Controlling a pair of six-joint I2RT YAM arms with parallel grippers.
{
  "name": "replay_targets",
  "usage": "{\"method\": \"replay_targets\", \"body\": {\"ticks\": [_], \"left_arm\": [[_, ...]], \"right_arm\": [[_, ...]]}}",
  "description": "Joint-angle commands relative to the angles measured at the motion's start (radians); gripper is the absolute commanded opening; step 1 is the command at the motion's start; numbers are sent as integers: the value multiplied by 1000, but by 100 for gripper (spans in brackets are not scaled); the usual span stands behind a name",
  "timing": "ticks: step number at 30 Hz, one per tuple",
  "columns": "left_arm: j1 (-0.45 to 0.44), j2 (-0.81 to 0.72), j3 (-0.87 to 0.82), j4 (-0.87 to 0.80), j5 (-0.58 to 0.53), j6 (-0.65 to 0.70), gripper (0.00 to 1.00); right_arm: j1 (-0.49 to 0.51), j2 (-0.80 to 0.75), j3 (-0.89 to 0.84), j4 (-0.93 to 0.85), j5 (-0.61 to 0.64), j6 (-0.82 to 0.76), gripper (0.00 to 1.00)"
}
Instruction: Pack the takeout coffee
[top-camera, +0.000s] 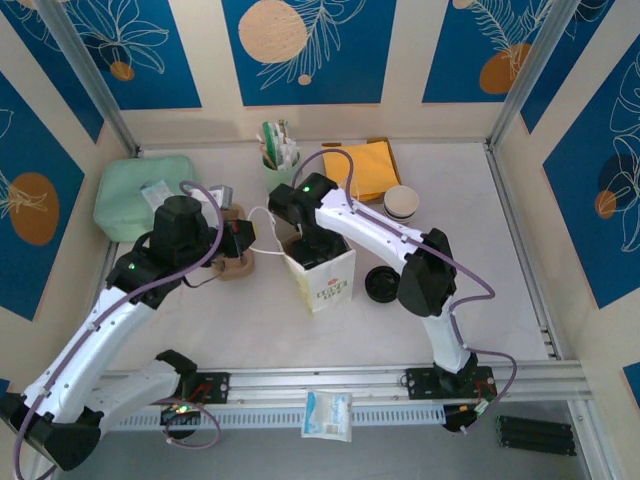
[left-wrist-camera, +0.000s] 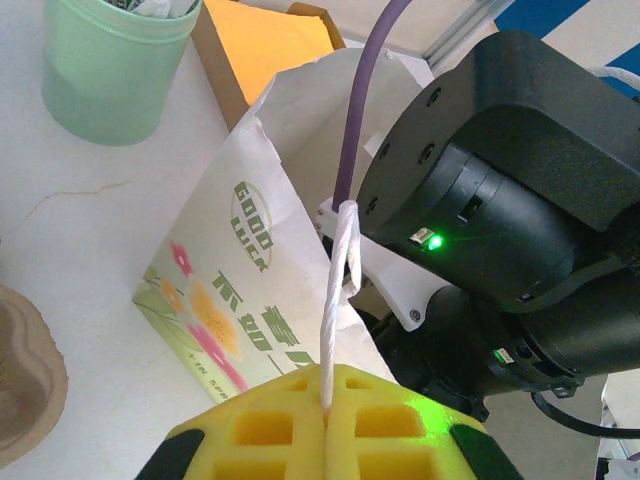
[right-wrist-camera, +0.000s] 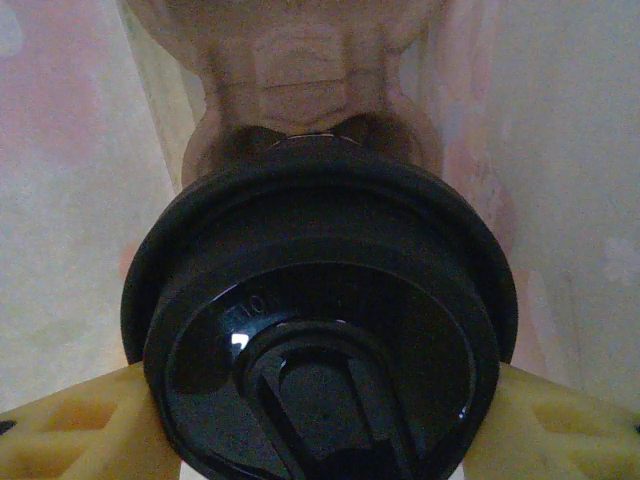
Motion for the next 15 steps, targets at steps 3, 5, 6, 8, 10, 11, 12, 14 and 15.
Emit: {"method": "replay_targets", "body": {"ticks": [3, 5, 6, 8, 10, 11, 12, 14, 15], "left_arm": [[7, -1, 39, -4, -8, 1, 2], [7, -1, 39, -5, -8, 1, 2], [7, -2, 40, -6, -8, 1, 2], [8, -2, 38, -7, -8, 1, 2], [7, -2, 39, -7, -8, 1, 2], [7, -1, 38, -7, -9, 1, 2], [8, -1, 38, -7, -9, 1, 2], [7, -1, 40, -7, -8, 1, 2], [7, 0, 41, -7, -8, 1, 2]], "right_arm": [[-11, -1, -40, 4, 33, 26, 59], [-12, 0, -45, 6, 34, 27, 59], [-12, 0, -46, 6, 34, 28, 59], [-12, -1, -49, 7, 35, 28, 59], [-12, -1, -51, 10, 38, 30, 59], [-12, 1, -51, 8, 41, 31, 59], [-12, -1, -51, 9, 44, 31, 59], [-13, -2, -51, 9, 46, 33, 59], [-12, -2, -52, 10, 48, 34, 59]]}}
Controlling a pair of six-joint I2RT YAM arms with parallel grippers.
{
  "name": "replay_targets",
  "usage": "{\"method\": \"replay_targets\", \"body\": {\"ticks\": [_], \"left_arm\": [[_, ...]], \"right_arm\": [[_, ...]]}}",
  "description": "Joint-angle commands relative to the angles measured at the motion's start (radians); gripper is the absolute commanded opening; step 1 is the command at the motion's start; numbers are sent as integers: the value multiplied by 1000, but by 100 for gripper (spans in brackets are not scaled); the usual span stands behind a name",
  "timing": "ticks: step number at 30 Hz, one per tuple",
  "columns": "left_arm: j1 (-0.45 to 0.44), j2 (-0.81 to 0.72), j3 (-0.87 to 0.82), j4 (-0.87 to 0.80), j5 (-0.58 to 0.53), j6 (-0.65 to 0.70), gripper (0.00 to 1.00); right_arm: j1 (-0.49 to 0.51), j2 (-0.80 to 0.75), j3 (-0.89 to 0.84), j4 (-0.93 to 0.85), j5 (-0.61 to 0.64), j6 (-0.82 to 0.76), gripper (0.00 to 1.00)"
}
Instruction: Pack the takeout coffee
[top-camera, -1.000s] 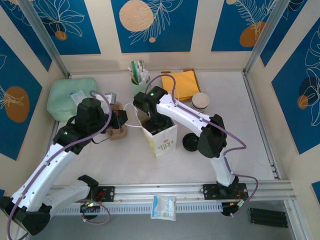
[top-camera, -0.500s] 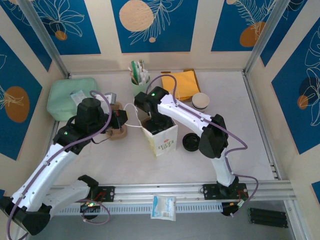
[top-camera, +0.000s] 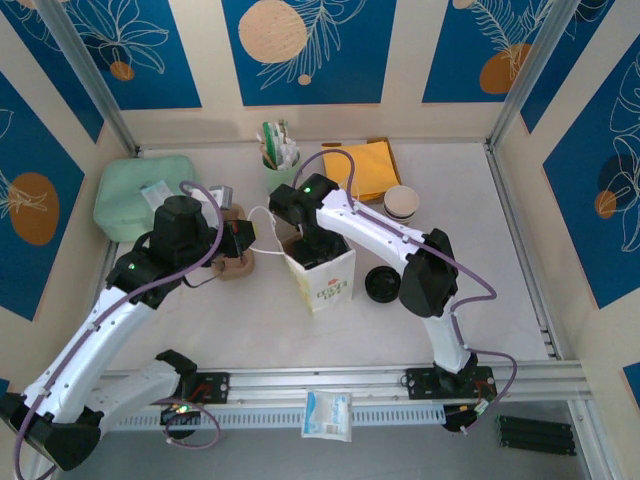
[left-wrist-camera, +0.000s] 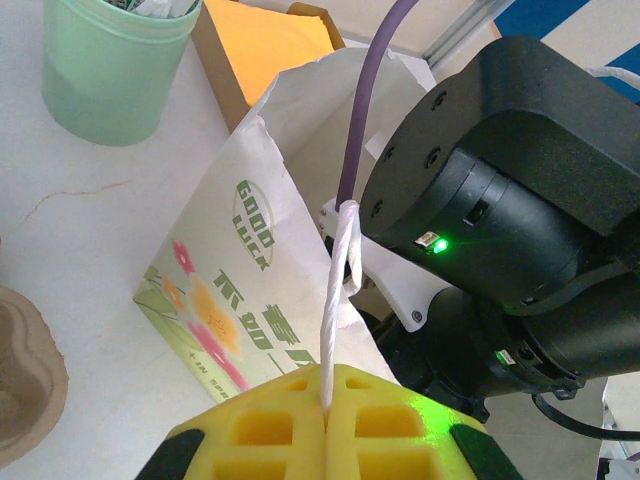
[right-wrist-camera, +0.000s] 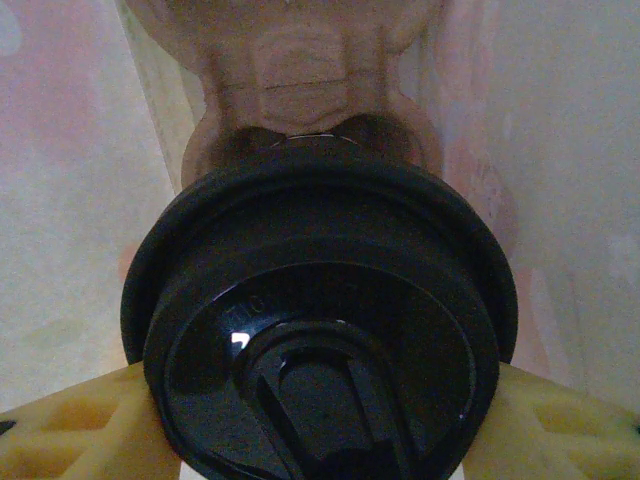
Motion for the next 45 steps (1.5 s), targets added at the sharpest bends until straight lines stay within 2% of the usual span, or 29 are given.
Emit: {"method": "replay_targets", "body": {"ticks": [1, 13, 45], "left_arm": [[7, 0, 41, -7, -8, 2, 2], [7, 0, 42, -8, -10, -1, 2], [7, 0, 42, -8, -9, -1, 2]], "right_arm": [[-13, 7, -36, -3, 47, 29, 59], [-15, 10, -49, 7, 63, 35, 59], [-29, 48, -237, 145, 17, 48, 60]]}}
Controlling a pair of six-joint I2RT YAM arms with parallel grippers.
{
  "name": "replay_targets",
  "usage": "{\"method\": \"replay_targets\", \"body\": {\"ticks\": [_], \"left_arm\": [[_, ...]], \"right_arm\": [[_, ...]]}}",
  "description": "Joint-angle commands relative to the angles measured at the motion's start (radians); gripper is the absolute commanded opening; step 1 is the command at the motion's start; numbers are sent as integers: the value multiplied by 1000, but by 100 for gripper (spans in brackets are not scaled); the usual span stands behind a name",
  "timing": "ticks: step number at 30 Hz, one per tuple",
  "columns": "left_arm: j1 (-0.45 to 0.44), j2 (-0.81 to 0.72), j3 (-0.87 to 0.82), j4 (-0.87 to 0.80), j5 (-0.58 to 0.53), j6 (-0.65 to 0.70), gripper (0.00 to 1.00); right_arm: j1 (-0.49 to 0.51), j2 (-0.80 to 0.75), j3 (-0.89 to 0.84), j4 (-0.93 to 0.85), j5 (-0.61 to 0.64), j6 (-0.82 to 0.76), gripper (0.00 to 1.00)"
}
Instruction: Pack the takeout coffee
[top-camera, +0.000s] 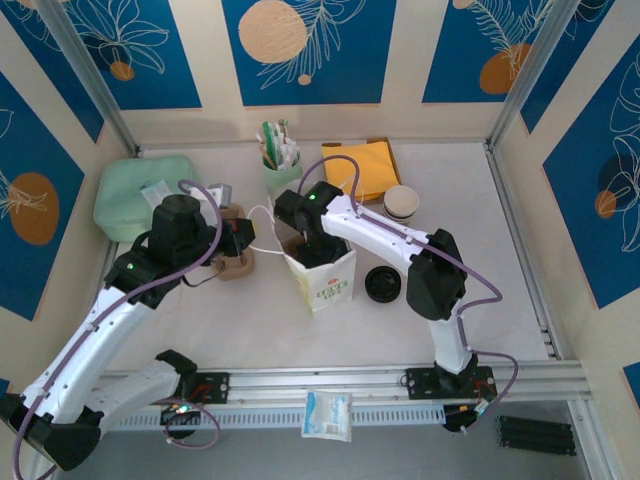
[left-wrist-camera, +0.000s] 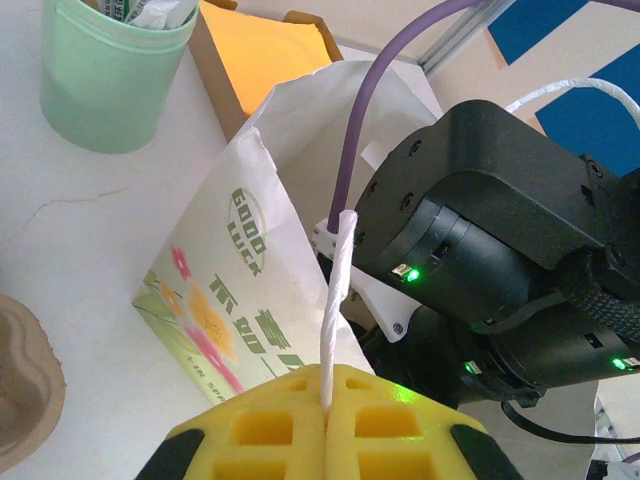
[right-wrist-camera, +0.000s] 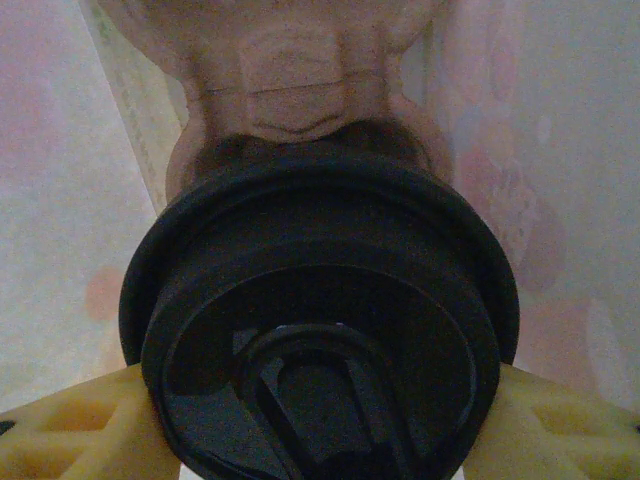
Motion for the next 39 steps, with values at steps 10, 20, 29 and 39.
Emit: {"method": "replay_targets", "body": {"ticks": [10, 20, 29, 39], "left_arm": [[7, -2, 32, -11, -13, 2, 2], [7, -3, 31, -13, -13, 1, 2], [7, -3, 31, -12, -14, 0, 2], [7, 1, 33, -10, -14, -1, 2]], "right_arm": [[-19, 104, -87, 30, 20, 20, 60], [-19, 104, -94, 31, 23, 22, 61], [-19, 101, -99, 33, 22, 23, 61], [-11, 98, -63, 19, 29, 16, 67]]}}
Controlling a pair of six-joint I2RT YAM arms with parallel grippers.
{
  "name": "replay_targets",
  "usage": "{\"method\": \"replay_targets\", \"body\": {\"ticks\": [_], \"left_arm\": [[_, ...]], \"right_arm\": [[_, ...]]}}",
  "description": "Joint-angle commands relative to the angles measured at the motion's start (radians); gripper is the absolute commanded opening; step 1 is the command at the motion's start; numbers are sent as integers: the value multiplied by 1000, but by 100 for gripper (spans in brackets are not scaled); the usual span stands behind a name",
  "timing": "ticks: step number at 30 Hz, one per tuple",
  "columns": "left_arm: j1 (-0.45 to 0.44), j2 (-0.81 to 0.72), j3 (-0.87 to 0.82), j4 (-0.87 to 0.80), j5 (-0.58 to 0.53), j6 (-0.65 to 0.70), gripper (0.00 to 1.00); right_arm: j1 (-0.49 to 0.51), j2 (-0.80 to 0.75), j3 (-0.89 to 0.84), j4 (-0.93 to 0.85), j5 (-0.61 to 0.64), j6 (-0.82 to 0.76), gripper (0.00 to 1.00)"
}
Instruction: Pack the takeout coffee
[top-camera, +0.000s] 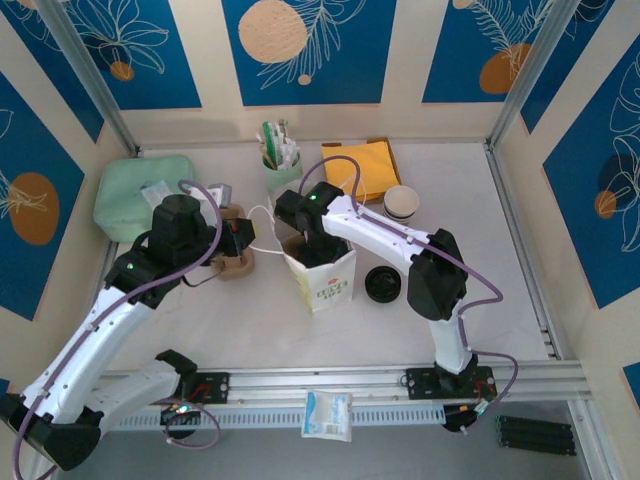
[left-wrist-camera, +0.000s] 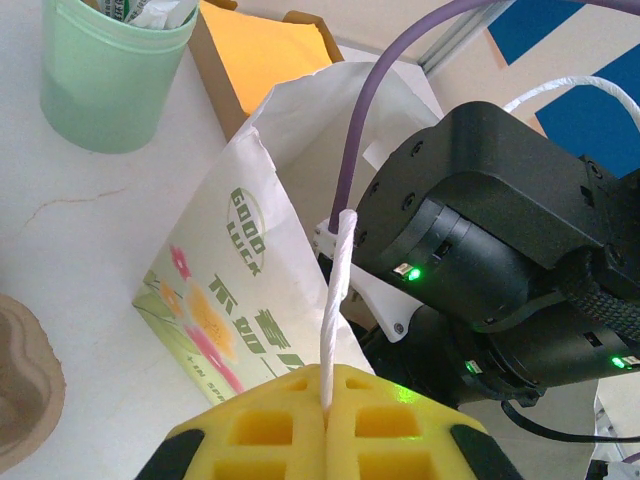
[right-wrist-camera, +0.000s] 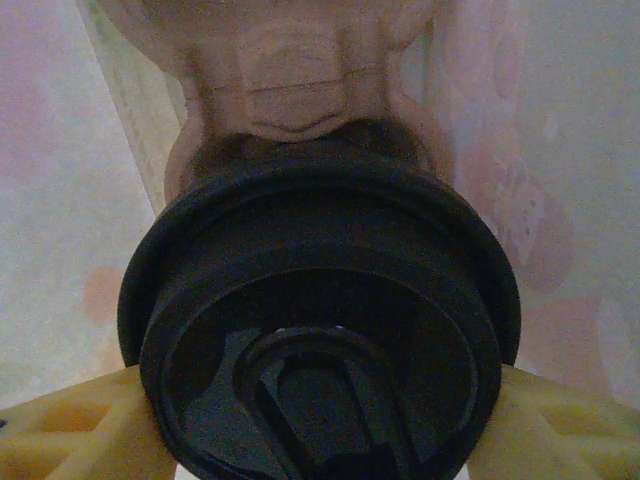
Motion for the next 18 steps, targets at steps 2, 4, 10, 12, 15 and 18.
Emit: {"method": "replay_targets", "body": {"ticks": [2, 4, 10, 12, 15, 18], "left_arm": [[7, 2, 32, -9, -15, 0, 2], [7, 2, 32, -10, -15, -1, 2], [7, 8, 32, -8, -14, 1, 2], [7, 10, 33, -9, -14, 1, 2], [7, 6, 32, -10, -15, 1, 2], [7, 7, 30, -10, -15, 1, 2]], "right_arm": [[-6, 104, -39, 6, 33, 13, 69], [-6, 106, -22, -4, 37, 11, 70], [2, 107, 43, -38, 43, 3, 71], [4, 110, 64, -49, 45, 1, 72], [8, 116, 97, -69, 51, -5, 76], [10, 115, 122, -81, 59, -10, 78]]}}
